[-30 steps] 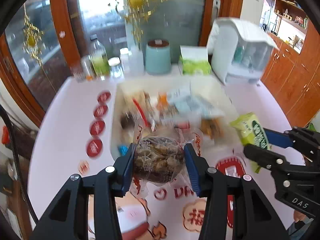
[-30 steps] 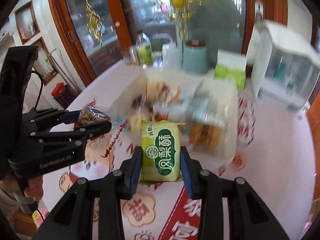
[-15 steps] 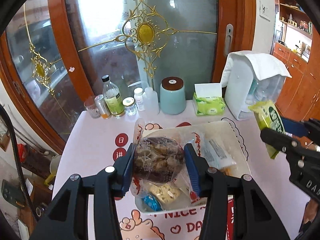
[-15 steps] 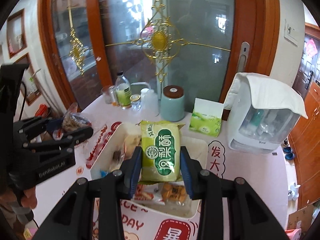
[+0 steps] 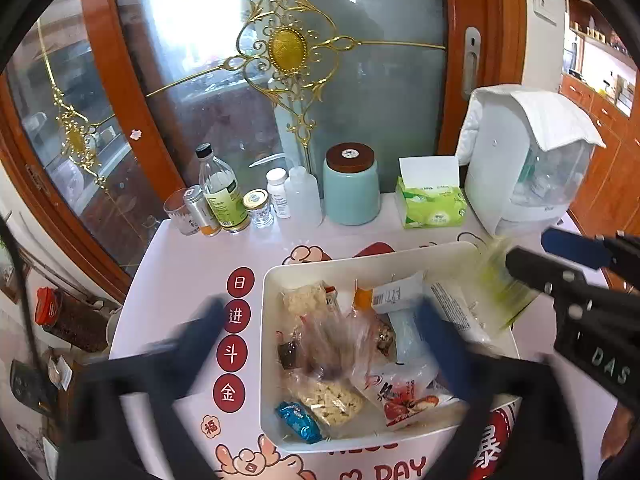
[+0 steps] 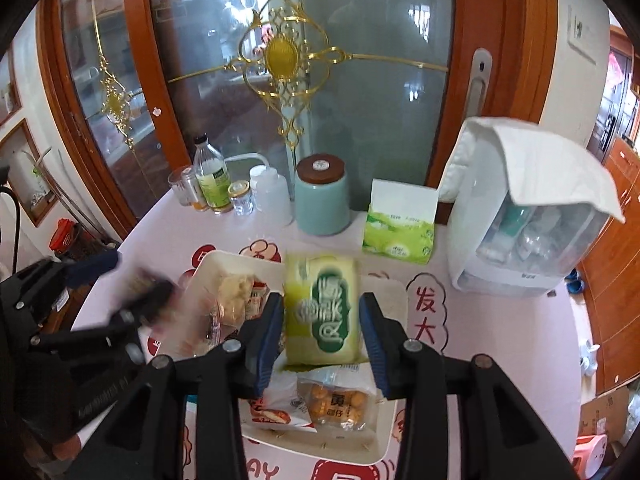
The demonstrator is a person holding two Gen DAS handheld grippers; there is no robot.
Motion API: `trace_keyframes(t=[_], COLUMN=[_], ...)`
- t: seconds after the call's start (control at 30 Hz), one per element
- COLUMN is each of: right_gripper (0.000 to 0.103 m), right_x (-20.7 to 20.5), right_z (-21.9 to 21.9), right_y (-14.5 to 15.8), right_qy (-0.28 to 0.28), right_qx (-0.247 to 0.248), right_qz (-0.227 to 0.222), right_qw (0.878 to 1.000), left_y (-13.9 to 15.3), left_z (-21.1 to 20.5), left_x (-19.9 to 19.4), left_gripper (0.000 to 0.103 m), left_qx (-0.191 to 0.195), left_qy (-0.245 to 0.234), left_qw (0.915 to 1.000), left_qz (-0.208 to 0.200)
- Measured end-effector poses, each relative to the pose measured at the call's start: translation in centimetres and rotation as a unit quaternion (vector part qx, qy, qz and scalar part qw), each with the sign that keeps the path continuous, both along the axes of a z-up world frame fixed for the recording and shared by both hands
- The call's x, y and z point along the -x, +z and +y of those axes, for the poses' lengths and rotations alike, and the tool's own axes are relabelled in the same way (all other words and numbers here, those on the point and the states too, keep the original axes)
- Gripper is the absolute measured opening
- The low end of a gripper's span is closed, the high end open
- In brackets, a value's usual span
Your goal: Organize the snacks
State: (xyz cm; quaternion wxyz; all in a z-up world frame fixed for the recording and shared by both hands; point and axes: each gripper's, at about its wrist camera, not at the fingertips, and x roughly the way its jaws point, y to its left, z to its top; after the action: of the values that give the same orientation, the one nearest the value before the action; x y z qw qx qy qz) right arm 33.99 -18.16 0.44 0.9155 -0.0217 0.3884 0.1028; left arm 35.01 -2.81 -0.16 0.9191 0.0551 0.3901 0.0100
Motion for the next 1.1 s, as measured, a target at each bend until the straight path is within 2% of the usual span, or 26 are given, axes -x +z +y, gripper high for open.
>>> trace_keyframes(t=[0.07, 0.2, 0.5, 0.77, 1.1], right_gripper=[0.047, 0.056, 0.057, 0.059, 0.068], right_x=[0.2, 0.6, 3.5, 7.2, 14.8], right_z=[-0.3, -1.0, -1.4, -2.1, -2.8], right_y=[-0.3, -0.6, -0.8, -0.5, -1.0], right_qy=[-0.007, -0.012, -0.007, -0.010, -0.023], right_qx=[-0.007, -0.018, -0.021, -0.030, -0.050], right_qz=[-0.001, 0.001, -0.002, -0.001, -0.003], right_qw=[1.000, 1.000, 1.000, 1.000, 0.998], left_y=[0.0, -0.4, -0.1, 0.4, -0.1], left_z=[0.1, 0.4, -0.2, -0.7, -0.5], left_x=[0.1, 0.3, 2.6, 6.8, 14.9], left_gripper=[0.102, 0.102, 0.102, 0.102, 0.102], left_qx=[0.003, 0.016, 0.029, 0.043, 0.073], left_qy=[0.002, 0.009, 0.008, 0.012, -0.006], left_qw=[1.0000, 0.9998, 0.9995, 0.9989, 0.9971], left_qz=[-0.005, 0.012, 0.013, 0.011, 0.020])
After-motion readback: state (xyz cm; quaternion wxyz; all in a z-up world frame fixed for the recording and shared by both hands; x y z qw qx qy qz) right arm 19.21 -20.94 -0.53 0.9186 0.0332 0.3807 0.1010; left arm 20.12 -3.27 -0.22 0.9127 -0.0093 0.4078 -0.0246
